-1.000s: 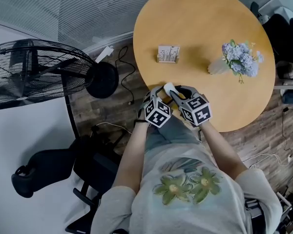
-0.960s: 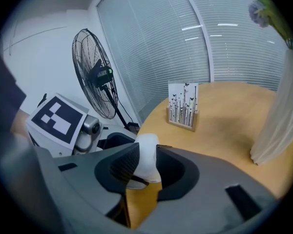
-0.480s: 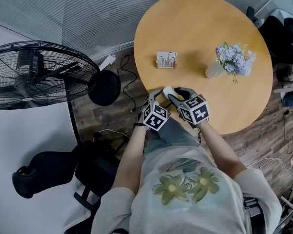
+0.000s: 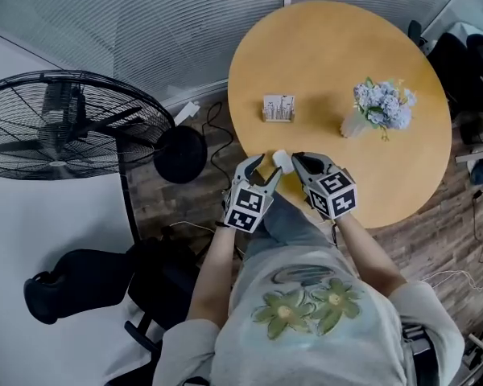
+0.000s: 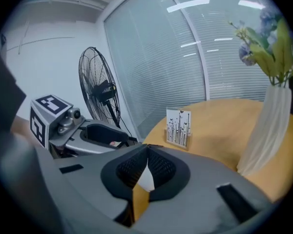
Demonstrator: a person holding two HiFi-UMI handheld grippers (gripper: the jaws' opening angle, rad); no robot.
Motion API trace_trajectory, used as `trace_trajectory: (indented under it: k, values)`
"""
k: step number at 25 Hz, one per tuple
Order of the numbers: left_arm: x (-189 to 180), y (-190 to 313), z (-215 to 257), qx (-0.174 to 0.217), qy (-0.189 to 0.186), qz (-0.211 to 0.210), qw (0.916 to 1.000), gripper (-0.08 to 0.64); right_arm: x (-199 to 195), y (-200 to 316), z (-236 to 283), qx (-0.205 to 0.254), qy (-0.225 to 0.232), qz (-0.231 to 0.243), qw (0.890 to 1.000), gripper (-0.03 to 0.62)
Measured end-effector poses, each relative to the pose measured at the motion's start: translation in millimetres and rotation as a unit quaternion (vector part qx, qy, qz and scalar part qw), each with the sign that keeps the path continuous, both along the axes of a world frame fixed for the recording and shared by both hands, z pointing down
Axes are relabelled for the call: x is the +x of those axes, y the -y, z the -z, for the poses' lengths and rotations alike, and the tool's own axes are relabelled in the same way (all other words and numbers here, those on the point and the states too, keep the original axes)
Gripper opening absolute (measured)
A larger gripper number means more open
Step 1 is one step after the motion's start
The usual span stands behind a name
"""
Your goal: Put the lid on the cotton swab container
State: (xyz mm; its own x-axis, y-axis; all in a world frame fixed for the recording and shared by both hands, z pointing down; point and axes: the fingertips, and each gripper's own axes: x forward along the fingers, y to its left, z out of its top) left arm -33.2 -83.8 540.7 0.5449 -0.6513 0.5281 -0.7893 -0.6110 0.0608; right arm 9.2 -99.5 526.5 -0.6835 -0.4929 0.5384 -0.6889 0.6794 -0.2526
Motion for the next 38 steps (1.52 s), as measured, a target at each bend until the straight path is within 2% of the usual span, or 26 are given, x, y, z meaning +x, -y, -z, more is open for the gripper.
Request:
trace_trajectory:
  k: [4, 7, 8, 14, 20, 38]
  values:
    - [-8, -2, 34, 0.034, -0.017, 0.03, 0.9988, 0.112, 1, -8, 19, 0.028, 0.019, 0.002, 0.999, 0.0]
    - [-16, -1, 50, 0.058, -0.012, 0.061, 0.9964, 0.01, 0, -11, 31, 0.048, 0.027, 0.004, 0.998, -0.002]
    - [-18, -2, 53, 0.061, -0.009, 0.071, 0.9955, 0.001, 0, -13, 34, 0.054, 0.027, 0.005, 0.998, -0.002]
    - [-22, -10, 70, 0.066, -0.026, 0.106, 0.9918, 0.0, 4, -21, 47, 0.072, 0.032, 0.002, 0.997, -0.002]
    - [-17, -17, 80, 0.08, -0.033, 0.102, 0.991, 0.0, 2, -32, 54, 0.08, 0.033, 0.015, 0.996, -0.003]
    - [-16, -28, 76, 0.074, -0.036, 0.118, 0.9896, 0.0, 6, -44, 56, 0.082, 0.025, 0.017, 0.996, -0.003]
